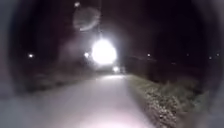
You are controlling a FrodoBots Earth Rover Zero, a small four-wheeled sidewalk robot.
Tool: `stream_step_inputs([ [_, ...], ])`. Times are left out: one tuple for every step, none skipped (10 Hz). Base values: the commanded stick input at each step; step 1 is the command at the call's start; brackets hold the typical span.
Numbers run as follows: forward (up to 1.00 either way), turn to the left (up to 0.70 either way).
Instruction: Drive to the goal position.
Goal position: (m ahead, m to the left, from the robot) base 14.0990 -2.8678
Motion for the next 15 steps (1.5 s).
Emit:
stream_step_inputs([
  [1.0, 0.0],
  [1.0, 0.0],
  [1.0, 0.0],
  [1.0, 0.11],
  [1.0, 0.33],
  [1.0, 0.38],
  [1.0, 0.4],
  [1.0, 0.4],
  [1.0, 0.4],
  [1.0, 0.4],
  [1.0, 0.4],
  [1.0, 0.4],
  [1.0, 0.4],
  [1.0, 0.4],
  [1.0, 0.37],
])
